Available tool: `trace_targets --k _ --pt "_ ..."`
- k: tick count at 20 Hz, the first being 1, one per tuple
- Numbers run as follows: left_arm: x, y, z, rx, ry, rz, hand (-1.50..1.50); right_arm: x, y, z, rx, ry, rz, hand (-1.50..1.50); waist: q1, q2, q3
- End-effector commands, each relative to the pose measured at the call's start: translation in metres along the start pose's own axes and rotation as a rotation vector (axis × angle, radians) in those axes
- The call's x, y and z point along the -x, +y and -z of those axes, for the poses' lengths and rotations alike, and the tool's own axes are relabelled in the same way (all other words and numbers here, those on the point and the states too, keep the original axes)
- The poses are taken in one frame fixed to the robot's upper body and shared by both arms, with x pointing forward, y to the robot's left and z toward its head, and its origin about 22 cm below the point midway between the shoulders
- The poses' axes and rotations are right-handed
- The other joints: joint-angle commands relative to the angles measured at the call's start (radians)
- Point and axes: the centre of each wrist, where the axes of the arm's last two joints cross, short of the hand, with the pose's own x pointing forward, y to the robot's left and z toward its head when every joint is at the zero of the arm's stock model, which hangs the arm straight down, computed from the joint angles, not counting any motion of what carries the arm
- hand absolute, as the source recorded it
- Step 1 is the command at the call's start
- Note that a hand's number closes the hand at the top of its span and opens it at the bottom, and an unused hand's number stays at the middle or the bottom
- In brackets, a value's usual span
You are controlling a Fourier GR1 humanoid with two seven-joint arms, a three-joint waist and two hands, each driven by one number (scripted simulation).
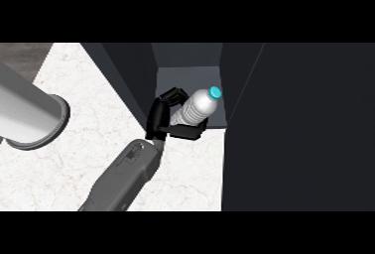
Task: Pick up the bottled water, place it into the cabinet and close the cabinet
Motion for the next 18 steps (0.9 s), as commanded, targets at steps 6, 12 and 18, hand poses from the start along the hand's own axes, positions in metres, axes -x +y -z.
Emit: trace_targets --k 6,12,18 --pt "-0.011 0.003 0.042 -0.100 0.087 -0.020 1.50 -0.019 -0.007 -0.002 -0.021 -0.030 0.049 -1.50 -0.024 0.009 0.000" --pt "-0.027 -0.001 0.067 -0.244 0.092 0.140 1.50 -0.018 -0.007 -0.003 -0.004 -0.040 0.041 -1.50 -0.032 0.010 0.000" --pt "-0.017 0.015 0.073 -0.344 0.047 0.461 1.50 -0.019 -0.011 -0.004 -0.030 -0.044 0.036 -1.50 -0.037 0.017 0.001"
